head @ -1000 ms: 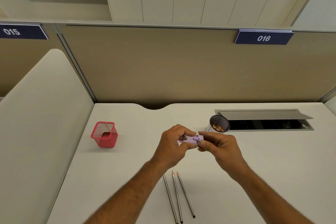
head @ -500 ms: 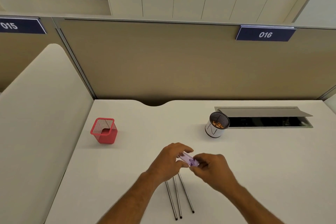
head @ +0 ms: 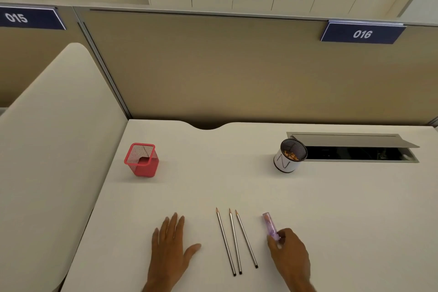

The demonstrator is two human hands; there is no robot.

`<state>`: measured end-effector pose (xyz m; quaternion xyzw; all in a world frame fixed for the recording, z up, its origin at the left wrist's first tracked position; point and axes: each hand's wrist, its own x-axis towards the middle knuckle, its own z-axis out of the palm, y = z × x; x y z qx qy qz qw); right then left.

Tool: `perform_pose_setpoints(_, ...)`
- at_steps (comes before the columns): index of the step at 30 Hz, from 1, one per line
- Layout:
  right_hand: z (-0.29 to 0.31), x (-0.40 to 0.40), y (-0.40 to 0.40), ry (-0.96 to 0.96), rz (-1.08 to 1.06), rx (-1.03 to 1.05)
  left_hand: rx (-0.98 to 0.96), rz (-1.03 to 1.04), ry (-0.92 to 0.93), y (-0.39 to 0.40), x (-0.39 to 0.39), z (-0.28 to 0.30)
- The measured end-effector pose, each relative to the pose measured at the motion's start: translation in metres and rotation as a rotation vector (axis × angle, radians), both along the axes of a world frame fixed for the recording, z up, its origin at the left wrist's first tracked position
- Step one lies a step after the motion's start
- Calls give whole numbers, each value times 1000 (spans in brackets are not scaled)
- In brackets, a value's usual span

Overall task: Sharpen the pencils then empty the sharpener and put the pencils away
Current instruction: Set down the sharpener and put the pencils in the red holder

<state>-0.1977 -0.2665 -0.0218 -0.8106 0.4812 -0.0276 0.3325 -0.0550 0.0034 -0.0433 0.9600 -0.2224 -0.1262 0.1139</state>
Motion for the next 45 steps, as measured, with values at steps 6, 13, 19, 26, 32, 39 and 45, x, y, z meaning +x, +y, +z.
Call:
perform_pose_setpoints(6, -5, 5, 3, 43, 45, -25, 48, 47, -47, 7, -11, -5)
perform_pose_setpoints(13, -2, 8, 3, 61, 21, 3, 56, 16, -24, 7, -12, -10)
perform_pose_setpoints(19, 5, 10, 10, 28, -13, -127, 129, 73, 170, 2, -7, -16)
perform_pose_setpoints(26, 14, 31, 44, -60, 186, -51, -230, 207, 5, -42, -3, 8)
perform_pose_setpoints(32, 11, 55, 65, 37, 212, 67, -196, 317, 290, -85, 6, 25)
perform_pose_setpoints(39, 3, 65, 66, 180, 197, 77, -101, 404, 352, -102, 7, 21)
perform_pose_setpoints(45, -2, 77, 65, 242, 184, 127, -71, 413, 401, -105, 11, 22)
